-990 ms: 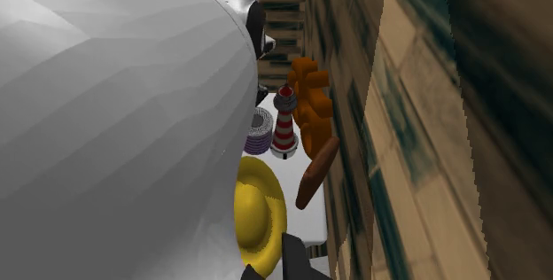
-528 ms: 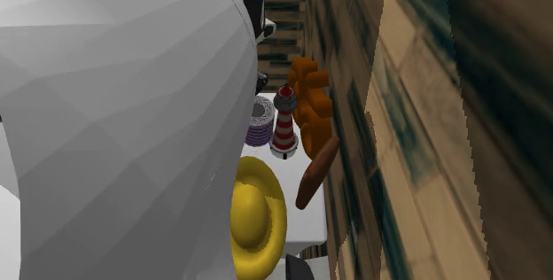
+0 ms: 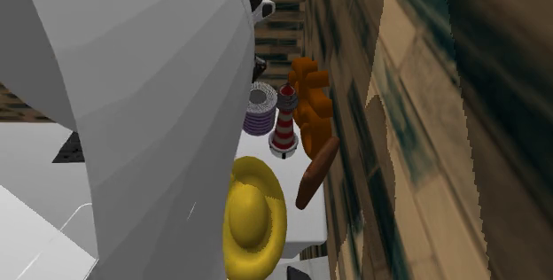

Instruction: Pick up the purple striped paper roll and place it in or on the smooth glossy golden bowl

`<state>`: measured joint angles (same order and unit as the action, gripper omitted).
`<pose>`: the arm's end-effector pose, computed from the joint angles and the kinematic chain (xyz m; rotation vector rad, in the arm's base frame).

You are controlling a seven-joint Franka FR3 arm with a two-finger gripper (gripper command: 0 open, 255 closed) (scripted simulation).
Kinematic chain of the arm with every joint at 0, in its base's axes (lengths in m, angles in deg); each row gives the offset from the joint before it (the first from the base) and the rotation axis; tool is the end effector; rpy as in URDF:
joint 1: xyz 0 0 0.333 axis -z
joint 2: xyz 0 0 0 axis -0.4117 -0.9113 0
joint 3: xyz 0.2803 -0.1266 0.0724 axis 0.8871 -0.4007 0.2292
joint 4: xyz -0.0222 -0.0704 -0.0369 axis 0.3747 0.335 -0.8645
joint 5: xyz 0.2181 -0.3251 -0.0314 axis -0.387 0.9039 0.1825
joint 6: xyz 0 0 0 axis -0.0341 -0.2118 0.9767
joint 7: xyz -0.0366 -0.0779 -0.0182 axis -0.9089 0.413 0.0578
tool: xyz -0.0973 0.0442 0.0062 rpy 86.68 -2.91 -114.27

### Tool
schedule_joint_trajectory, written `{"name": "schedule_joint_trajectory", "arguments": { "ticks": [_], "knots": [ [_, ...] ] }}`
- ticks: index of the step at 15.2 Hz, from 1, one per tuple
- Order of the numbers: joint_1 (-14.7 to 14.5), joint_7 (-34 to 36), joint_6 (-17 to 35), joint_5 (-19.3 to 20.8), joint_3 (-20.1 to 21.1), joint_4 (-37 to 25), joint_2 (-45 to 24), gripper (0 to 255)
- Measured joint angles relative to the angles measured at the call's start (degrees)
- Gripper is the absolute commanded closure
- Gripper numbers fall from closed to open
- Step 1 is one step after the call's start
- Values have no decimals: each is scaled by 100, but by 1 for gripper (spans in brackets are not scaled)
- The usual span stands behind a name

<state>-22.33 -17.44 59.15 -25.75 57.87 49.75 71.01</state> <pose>0.5870 -0.0618 0.5170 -3.0776 0.1350 0.0489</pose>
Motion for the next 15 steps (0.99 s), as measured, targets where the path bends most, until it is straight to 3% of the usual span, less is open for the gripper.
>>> {"name": "schedule_joint_trajectory", "arguments": {
  "ticks": [15],
  "knots": [
    [-37, 269, -194, 197, 143, 3079, 3293, 255]
  ]
}}
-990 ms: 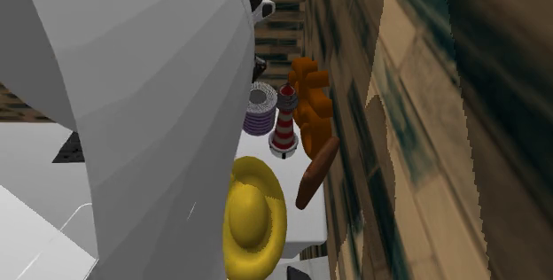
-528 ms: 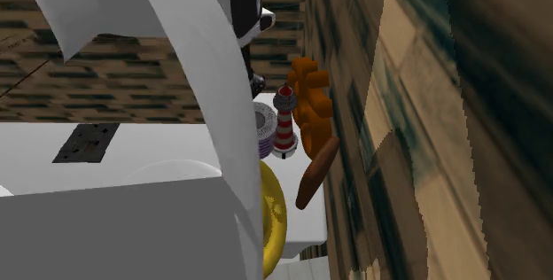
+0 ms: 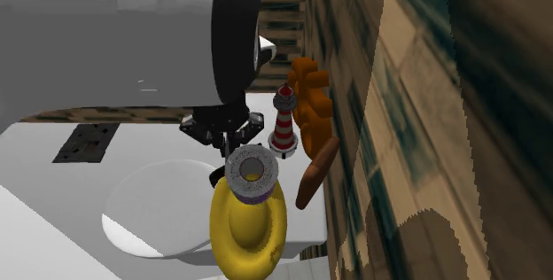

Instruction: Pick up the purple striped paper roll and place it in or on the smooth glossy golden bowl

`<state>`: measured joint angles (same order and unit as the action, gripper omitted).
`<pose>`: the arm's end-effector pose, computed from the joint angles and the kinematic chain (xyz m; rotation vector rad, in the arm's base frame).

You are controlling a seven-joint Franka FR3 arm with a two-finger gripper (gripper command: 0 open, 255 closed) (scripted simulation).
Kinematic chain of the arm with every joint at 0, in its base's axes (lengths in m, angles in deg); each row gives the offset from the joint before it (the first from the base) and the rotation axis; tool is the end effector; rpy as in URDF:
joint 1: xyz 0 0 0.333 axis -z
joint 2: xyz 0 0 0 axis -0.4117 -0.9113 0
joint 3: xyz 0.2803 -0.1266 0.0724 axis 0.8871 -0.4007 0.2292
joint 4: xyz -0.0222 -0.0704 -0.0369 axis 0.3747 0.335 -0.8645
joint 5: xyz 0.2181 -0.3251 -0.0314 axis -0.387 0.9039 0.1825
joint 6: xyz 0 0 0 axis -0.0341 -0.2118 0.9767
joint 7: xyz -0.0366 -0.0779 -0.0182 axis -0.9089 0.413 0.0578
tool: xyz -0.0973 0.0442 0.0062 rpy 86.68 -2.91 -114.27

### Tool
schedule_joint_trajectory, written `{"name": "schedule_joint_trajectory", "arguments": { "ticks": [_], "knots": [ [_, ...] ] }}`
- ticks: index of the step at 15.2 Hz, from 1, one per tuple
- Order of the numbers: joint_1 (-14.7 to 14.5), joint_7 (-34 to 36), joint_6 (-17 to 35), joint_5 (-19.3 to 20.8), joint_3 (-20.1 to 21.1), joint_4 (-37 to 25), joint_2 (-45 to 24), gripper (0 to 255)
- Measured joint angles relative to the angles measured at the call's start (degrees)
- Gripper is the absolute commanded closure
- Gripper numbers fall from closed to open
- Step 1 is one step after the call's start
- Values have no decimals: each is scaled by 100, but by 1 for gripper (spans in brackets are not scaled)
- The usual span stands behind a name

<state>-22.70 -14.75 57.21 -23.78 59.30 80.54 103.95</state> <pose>0.4047 -0.0351 0.5441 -3.0774 0.1352 0.0489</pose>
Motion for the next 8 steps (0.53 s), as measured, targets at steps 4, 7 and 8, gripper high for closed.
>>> {"name": "schedule_joint_trajectory", "arguments": {
  "ticks": [4, 7, 8],
  "knots": [
    [0, 62, -67, 2, 50, 519, 589, 255],
    [1, 58, 123, 1, 53, 741, 618, 255],
    [3, 51, 183, 3, 50, 821, 637, 255]
  ]
}}
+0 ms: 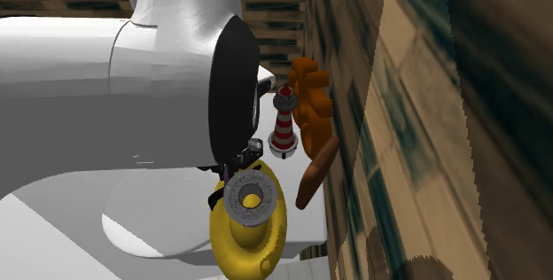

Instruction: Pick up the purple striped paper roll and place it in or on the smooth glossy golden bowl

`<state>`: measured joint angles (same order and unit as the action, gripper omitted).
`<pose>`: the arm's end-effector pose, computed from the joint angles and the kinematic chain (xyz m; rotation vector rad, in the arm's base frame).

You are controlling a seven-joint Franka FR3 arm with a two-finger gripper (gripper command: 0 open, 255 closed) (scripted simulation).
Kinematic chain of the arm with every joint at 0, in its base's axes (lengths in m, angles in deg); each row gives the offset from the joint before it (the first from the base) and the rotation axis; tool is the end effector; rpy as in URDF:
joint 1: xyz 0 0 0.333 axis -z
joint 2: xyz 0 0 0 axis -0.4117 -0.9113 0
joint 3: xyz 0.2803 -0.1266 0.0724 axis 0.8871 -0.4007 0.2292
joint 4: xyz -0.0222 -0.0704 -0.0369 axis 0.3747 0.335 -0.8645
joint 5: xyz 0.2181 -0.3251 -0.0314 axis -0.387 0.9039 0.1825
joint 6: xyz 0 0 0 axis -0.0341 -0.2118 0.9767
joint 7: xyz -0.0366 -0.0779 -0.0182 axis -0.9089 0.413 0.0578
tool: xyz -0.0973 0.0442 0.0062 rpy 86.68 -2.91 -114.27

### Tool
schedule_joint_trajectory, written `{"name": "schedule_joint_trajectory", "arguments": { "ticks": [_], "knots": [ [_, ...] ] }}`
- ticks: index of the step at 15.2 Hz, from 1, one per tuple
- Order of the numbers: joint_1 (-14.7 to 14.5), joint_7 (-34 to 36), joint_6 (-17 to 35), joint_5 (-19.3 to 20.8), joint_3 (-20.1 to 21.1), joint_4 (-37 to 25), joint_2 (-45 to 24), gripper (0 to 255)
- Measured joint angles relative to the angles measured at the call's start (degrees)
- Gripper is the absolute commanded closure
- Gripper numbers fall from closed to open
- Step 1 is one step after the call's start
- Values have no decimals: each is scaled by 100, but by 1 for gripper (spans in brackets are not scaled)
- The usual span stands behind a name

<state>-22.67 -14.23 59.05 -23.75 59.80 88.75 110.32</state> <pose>0.3701 -0.0283 0.5217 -3.0777 0.1352 0.0497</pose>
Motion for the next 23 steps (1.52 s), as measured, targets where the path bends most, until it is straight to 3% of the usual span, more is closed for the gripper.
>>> {"name": "schedule_joint_trajectory", "arguments": {
  "ticks": [12, 19, 20, 23],
  "knots": [
    [1, -53, 976, -9, -14, 818, -139, 255],
    [-1, -54, 1072, -14, -6, 862, -145, 255],
    [-1, -53, 1073, -15, -5, 855, -157, 0],
    [-5, -41, 1063, -20, 2, 878, -170, 0]
  ]
}}
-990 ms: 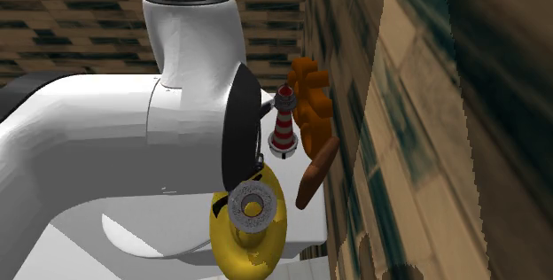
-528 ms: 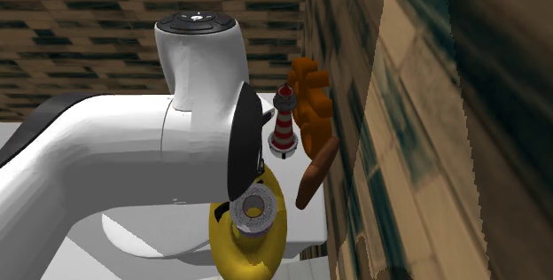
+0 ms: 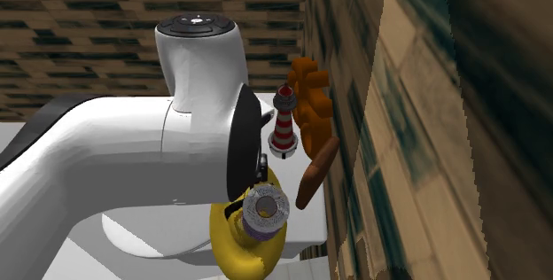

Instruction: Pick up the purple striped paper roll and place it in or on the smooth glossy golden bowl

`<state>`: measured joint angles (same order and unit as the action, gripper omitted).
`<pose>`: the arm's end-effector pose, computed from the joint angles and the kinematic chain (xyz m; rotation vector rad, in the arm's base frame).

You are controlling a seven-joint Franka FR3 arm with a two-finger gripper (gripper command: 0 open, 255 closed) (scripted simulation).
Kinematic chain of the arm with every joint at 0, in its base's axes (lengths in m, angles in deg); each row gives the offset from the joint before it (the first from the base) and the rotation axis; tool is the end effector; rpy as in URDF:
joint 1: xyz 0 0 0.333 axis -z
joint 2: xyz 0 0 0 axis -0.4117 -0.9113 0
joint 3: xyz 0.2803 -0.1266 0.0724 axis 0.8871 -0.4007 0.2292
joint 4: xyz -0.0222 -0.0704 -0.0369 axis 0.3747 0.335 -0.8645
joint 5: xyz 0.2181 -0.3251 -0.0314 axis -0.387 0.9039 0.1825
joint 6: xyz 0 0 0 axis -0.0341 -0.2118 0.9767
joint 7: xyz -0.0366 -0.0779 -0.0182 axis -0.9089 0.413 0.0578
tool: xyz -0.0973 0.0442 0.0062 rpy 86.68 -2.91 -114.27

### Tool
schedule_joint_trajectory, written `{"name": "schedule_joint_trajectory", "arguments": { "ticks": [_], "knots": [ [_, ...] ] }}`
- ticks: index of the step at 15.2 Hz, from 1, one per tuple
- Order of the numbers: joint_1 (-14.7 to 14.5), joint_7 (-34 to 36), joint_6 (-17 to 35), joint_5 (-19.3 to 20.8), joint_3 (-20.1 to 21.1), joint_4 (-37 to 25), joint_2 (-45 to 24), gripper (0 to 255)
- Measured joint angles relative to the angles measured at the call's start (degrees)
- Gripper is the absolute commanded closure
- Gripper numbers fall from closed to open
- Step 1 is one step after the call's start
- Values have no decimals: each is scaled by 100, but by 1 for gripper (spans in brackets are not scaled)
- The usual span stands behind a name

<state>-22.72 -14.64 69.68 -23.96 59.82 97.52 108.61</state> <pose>0.3713 -0.0266 0.4538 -3.0777 0.1348 0.0454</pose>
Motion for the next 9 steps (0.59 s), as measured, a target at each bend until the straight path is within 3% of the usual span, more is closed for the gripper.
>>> {"name": "schedule_joint_trajectory", "arguments": {
  "ticks": [3, 9],
  "knots": [
    [2, -5, 2, 2, -3, 7, 3, 0],
    [18, 0, -711, 24, -20, -617, 88, 0]
  ]
}}
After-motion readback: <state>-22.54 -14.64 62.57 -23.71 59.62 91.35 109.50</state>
